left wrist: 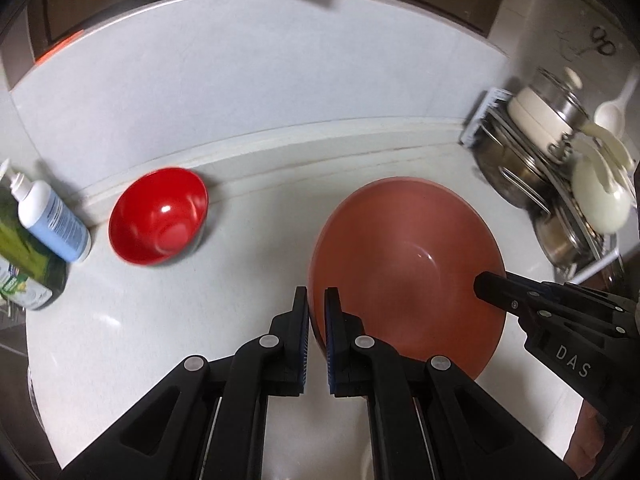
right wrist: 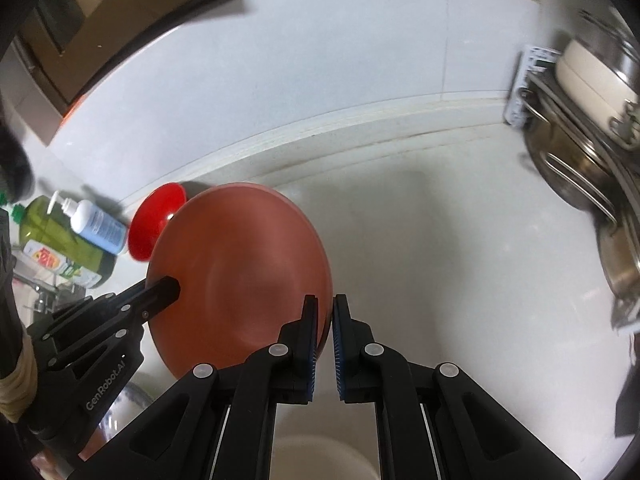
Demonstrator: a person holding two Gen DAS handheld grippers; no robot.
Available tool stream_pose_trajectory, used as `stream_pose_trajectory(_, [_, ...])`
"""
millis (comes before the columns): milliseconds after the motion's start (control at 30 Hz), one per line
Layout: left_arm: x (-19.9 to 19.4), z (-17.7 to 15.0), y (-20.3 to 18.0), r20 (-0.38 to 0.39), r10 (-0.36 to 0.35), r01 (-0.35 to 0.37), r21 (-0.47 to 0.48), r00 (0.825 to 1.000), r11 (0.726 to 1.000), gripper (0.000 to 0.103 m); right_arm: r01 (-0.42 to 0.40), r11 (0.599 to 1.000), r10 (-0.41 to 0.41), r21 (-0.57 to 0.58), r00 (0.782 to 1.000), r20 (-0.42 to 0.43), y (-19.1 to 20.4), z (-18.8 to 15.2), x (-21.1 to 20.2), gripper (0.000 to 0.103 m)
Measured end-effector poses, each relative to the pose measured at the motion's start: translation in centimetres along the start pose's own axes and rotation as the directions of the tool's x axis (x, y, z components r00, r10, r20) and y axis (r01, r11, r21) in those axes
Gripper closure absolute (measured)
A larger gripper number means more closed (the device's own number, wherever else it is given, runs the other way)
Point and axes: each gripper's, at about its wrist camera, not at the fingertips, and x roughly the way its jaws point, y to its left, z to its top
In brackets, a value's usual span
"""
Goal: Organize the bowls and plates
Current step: 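Lift the pink bowl with both grippers and carry it over the cream-white bowl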
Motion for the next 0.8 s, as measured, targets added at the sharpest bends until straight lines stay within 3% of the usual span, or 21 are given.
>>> stream_pose_trajectory(400, [-3.3,-6.1,-1.6,-0.048,-0.062,0.064,0.029,0.997,0.998,0.094,0.024,1.000,-0.024,-0.001,0.999,0.032,-1.7,-6.7,-5.3,0.094])
stream_pose_trajectory(800, [-3.7,-10.6,-2.8,-0.109,-0.072,0.077,0.042,0.991,0.996,0.094,0.039,0.999,-0.039,0.003,0.999,0.003,-3.1,-12.0,-6.8,0.094])
